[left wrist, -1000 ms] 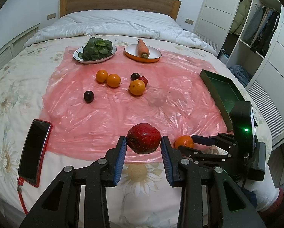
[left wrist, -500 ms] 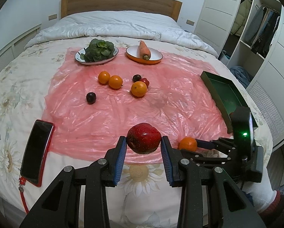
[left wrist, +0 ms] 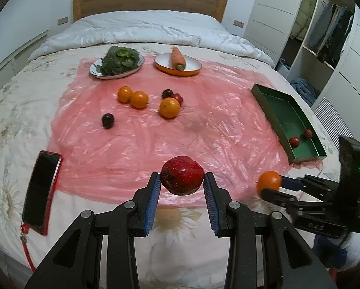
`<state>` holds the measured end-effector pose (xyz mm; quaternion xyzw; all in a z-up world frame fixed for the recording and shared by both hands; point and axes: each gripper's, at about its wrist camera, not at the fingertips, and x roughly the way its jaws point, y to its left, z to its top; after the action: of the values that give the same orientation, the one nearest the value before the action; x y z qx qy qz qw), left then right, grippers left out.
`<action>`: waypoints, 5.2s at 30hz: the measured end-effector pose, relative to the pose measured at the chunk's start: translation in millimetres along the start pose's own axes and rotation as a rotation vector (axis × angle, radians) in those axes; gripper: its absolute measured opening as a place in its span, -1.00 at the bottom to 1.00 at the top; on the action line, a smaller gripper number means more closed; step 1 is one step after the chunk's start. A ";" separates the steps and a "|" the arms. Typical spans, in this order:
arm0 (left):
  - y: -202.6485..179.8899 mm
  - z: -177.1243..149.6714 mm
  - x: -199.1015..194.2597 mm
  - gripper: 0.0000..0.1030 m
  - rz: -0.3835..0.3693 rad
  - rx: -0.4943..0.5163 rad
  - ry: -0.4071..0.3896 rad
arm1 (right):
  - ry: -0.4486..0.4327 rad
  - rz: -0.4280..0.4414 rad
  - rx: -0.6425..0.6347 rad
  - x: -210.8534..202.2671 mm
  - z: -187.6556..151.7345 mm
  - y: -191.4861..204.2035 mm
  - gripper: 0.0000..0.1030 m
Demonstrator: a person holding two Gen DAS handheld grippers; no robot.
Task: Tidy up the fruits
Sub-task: 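Lower the apple and orange into the green tray with both tools, then open both tools to release the fruit and withdraw from the tray, then grasp an orange with the right tool while the left tool grasps another orange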
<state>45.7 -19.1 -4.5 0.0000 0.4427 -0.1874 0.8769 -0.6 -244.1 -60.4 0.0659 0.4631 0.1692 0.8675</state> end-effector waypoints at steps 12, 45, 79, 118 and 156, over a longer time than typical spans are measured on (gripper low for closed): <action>-77.7 20.1 30.5 -0.38 -0.102 0.121 0.057 | -0.124 -0.125 0.216 -82.9 -35.4 -106.4 1.00; -314.5 97.1 236.6 -0.36 -0.154 0.429 0.282 | -0.068 -0.409 0.275 -70.4 -14.2 -273.1 1.00; -152.7 37.4 86.9 0.00 -0.084 0.242 0.093 | -0.093 -0.398 0.117 -85.6 -10.8 -128.5 1.00; 106.9 116.7 155.9 0.00 0.057 -0.376 0.086 | -0.011 0.047 0.022 127.6 133.2 11.3 1.00; 107.6 134.7 193.6 -0.31 0.075 -0.390 0.141 | 0.079 0.052 -0.016 192.2 172.8 16.2 1.00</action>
<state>289.8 -5.0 -90.7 -0.1401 0.5305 -0.0649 0.8335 237.0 -153.5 -109.0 0.0643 0.4940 0.1976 0.8443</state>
